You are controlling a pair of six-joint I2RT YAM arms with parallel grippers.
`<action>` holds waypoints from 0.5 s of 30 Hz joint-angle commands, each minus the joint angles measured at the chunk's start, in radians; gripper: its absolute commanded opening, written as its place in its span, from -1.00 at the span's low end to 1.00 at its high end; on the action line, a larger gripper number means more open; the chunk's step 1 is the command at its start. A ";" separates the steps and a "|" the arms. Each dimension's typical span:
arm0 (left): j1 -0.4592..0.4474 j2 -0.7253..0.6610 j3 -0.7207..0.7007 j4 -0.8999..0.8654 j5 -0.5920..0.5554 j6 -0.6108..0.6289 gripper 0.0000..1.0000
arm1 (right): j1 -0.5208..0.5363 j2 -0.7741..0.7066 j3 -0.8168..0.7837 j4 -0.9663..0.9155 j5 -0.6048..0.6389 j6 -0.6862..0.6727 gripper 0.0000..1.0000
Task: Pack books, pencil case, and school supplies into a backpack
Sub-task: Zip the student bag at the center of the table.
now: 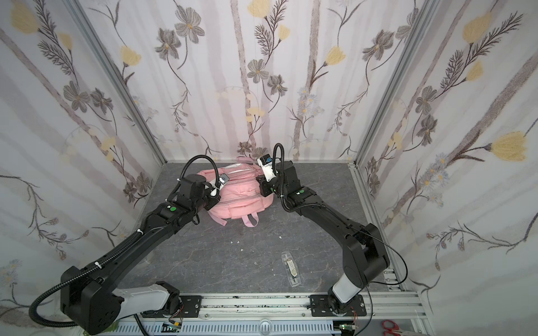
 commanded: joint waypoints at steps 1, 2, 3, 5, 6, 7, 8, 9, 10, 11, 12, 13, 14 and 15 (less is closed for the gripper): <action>-0.005 -0.064 -0.017 0.066 0.234 -0.006 0.19 | 0.033 -0.011 -0.021 0.058 -0.084 0.010 -1.00; -0.015 -0.080 -0.025 0.062 0.303 0.003 0.22 | 0.042 -0.010 -0.030 0.065 -0.096 0.012 -1.00; -0.025 -0.089 -0.029 0.063 0.356 0.005 0.27 | 0.052 -0.008 -0.039 0.073 -0.109 0.013 -1.00; -0.048 -0.074 0.007 0.022 0.410 0.000 0.27 | 0.063 -0.006 -0.045 0.071 -0.136 0.015 -1.00; -0.056 -0.049 0.043 -0.027 0.428 0.001 0.24 | 0.066 -0.009 -0.050 0.072 -0.148 0.018 -1.00; -0.064 -0.019 0.081 -0.079 0.438 0.005 0.20 | 0.067 -0.017 -0.058 0.078 -0.155 0.024 -1.00; -0.070 0.007 0.110 -0.121 0.441 0.009 0.14 | 0.067 -0.026 -0.067 0.086 -0.157 0.030 -1.00; -0.076 0.023 0.135 -0.160 0.443 0.022 0.08 | 0.067 -0.038 -0.078 0.093 -0.160 0.035 -1.00; -0.081 0.062 0.148 -0.181 0.440 0.031 0.02 | 0.068 -0.050 -0.088 0.097 -0.165 0.036 -1.00; -0.084 0.074 0.148 -0.177 0.431 0.029 -0.02 | 0.068 -0.059 -0.096 0.099 -0.169 0.033 -1.00; -0.085 0.083 0.138 -0.161 0.421 0.025 -0.03 | 0.067 -0.069 -0.107 0.098 -0.174 0.031 -1.00; -0.085 0.087 0.126 -0.145 0.417 0.028 -0.04 | 0.068 -0.077 -0.116 0.097 -0.177 0.029 -1.00; -0.086 0.091 0.118 -0.135 0.417 0.035 -0.04 | 0.066 -0.082 -0.123 0.094 -0.181 0.029 -1.00; -0.087 0.095 0.117 -0.137 0.416 0.044 -0.07 | 0.066 -0.088 -0.129 0.089 -0.182 0.022 -1.00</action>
